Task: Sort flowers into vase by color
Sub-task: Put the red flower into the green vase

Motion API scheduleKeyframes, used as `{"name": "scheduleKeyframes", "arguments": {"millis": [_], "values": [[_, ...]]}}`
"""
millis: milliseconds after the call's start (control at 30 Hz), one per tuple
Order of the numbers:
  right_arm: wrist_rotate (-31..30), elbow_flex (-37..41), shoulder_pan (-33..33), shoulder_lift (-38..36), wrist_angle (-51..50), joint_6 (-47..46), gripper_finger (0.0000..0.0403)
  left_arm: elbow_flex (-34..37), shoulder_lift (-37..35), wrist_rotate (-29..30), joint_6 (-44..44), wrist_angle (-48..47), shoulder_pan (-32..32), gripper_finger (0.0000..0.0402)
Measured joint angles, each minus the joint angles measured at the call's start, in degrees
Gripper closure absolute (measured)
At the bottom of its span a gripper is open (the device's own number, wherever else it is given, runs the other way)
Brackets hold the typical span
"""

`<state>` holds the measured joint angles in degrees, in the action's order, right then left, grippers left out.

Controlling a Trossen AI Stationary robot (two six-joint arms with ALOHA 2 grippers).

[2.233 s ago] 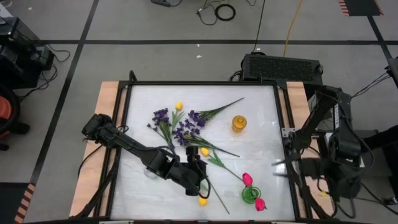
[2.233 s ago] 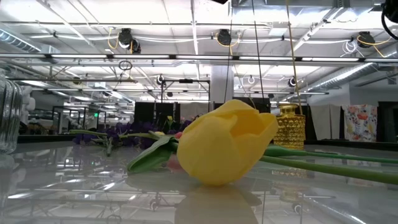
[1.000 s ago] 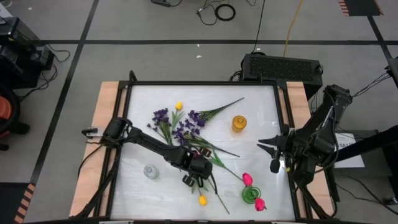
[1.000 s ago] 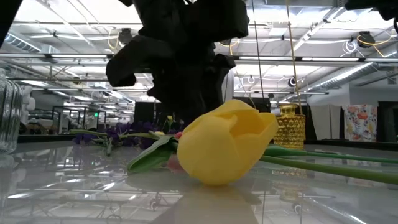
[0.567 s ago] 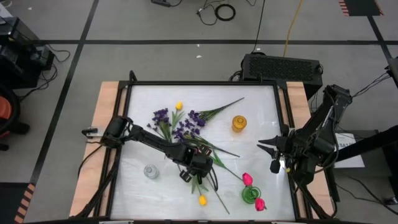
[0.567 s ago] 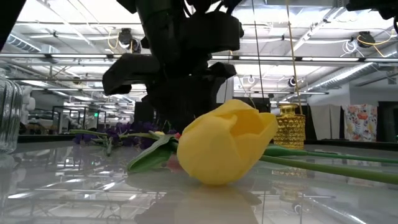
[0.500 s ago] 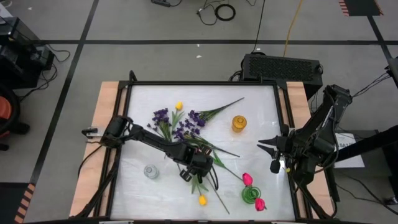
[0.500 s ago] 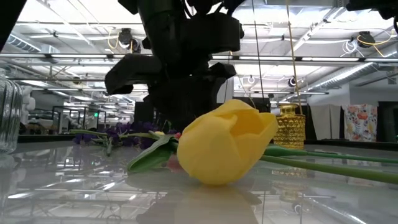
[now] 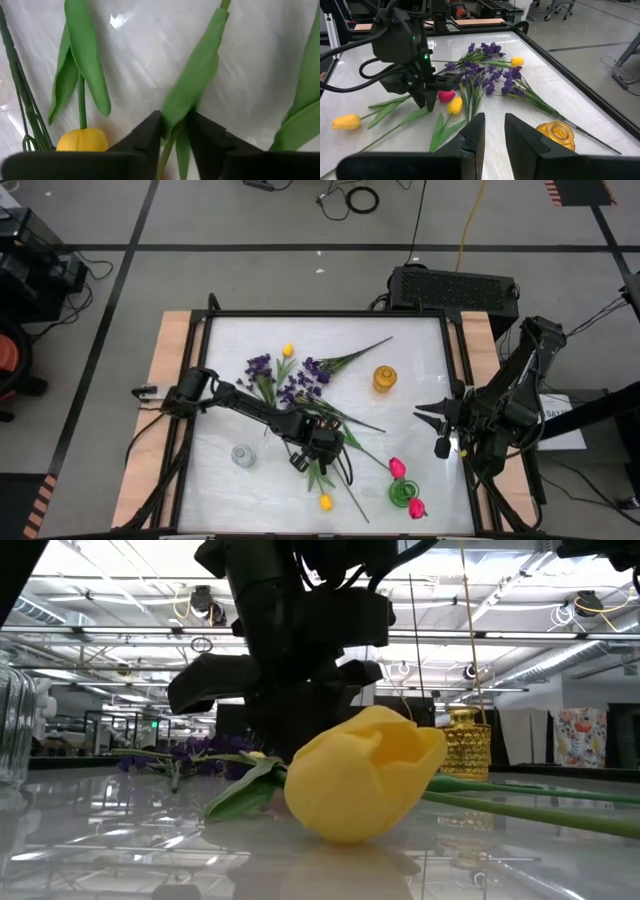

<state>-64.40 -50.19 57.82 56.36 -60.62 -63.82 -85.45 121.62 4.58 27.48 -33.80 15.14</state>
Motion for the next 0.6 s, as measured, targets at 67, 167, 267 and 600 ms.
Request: {"name": "scheduleKeyframes", "arguments": {"millis": [67, 167, 267, 600], "values": [[0.00, 0.00, 0.00, 0.00, 0.00, 0.01, 0.0337, 0.10, -0.51, 0.19, -0.02, -0.15, 0.00, 0.0335], [-0.01, 0.00, 0.00, -0.01, 0.02, 0.01, 0.0337, 0.21, -1.09, 1.01, 0.00, -0.34, -0.02, 0.0372], [-0.01, 0.00, 0.01, 0.00, 0.21, 0.01, 0.0337, 0.24, -2.13, 2.71, 0.04, -1.21, -0.21, 0.0392], [-0.05, 0.00, 0.02, -1.42, 0.99, 0.01, 0.0337, 0.22, -7.17, 6.58, -0.04, -10.73, -0.04, 0.0390]]}}
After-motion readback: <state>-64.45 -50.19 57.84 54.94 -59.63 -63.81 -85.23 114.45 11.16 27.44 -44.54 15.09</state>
